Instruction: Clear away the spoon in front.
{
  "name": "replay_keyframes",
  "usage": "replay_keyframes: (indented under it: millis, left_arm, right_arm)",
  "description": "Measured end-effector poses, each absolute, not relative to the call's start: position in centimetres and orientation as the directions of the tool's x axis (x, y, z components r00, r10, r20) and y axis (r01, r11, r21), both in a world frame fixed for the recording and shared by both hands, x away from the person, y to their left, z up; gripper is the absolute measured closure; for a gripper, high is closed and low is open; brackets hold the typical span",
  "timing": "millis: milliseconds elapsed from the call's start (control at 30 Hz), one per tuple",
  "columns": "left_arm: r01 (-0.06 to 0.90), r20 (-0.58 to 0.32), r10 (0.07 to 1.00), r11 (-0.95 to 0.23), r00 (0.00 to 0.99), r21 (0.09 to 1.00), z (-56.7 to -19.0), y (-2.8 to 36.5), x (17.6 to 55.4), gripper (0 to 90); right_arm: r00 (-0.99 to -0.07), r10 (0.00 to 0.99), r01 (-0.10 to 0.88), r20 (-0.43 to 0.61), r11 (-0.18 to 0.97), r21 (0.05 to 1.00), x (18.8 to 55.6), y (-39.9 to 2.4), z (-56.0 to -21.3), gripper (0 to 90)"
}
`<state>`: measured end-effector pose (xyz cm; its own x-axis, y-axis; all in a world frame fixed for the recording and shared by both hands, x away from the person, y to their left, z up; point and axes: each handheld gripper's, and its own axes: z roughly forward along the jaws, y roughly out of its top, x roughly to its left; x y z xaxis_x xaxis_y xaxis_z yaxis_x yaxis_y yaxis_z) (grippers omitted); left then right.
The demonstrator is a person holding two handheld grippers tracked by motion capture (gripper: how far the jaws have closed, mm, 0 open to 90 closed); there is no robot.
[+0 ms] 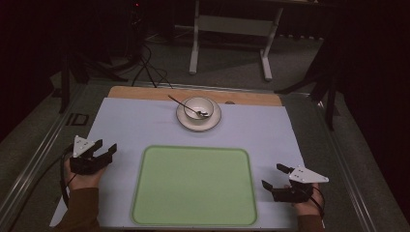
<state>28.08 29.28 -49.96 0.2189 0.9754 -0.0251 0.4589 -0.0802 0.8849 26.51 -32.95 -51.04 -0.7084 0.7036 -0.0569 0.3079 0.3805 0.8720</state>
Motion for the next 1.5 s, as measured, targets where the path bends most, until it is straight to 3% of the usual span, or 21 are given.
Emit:
replay_keyframes:
  millis: [400,1500]
  left_arm:
    - [0.465,-0.028,0.972,-0.086,0.234,0.881,-49.9,28.8,28.4,42.7]
    - [0.389,0.014,0.945,-0.148,0.327,0.909,-45.0,25.3,31.0,42.4]
  right_arm:
    - [-0.708,0.703,0.287,-0.067,0.373,0.882,26.5,-33.0,-50.9,14.2]
    - [-0.703,0.707,0.266,-0.071,0.355,0.896,26.4,-33.0,-50.6,14.2]
